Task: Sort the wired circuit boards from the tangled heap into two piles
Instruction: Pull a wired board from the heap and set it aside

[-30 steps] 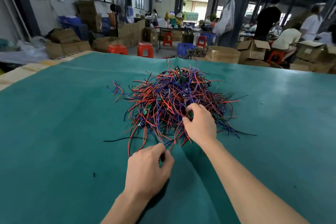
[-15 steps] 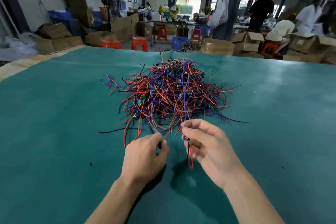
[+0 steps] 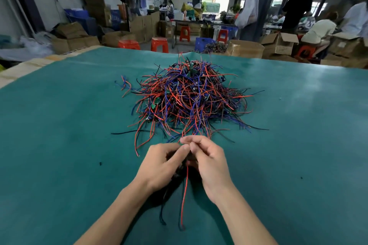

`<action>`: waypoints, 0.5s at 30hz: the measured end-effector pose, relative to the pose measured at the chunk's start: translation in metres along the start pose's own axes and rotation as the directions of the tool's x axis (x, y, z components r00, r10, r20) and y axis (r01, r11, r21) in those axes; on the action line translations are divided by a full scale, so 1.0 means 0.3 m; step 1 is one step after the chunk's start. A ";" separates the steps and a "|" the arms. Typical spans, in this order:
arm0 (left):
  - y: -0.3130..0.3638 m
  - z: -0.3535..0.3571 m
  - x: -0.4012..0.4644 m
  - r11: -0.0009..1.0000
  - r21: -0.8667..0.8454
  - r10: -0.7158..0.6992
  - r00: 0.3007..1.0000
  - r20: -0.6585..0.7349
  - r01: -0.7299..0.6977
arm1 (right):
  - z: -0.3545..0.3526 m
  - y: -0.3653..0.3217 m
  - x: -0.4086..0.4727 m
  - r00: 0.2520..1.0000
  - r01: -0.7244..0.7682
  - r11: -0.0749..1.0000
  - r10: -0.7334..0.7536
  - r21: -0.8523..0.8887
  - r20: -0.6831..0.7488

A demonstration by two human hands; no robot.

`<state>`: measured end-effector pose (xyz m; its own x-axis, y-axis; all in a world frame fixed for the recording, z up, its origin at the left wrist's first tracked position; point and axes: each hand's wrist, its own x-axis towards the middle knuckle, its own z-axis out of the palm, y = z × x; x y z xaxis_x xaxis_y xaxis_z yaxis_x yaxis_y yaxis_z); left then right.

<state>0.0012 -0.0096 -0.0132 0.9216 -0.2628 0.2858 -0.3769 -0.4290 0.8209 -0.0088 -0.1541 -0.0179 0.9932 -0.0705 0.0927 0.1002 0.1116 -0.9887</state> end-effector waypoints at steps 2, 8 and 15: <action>0.021 0.017 -0.002 0.993 -0.105 -0.050 0.997 0.064 0.056 | 0.005 0.001 0.006 0.999 0.043 0.999 -0.043 -0.002 -0.020; 0.017 0.020 0.002 0.951 -0.273 -0.126 0.988 0.087 0.146 | 0.003 -0.012 0.006 0.997 0.049 0.996 -0.044 0.076 -0.067; 0.025 0.026 -0.008 0.933 -0.341 -0.148 0.986 -0.070 0.116 | -0.017 0.002 0.016 0.975 0.055 0.980 -0.012 0.192 -0.222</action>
<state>-0.0046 -0.0190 -0.0117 0.9715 -0.1350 0.1948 -0.2128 -0.1355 0.9677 -0.0042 -0.1594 -0.0186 0.9541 -0.2898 0.0756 0.1645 0.2962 -0.9409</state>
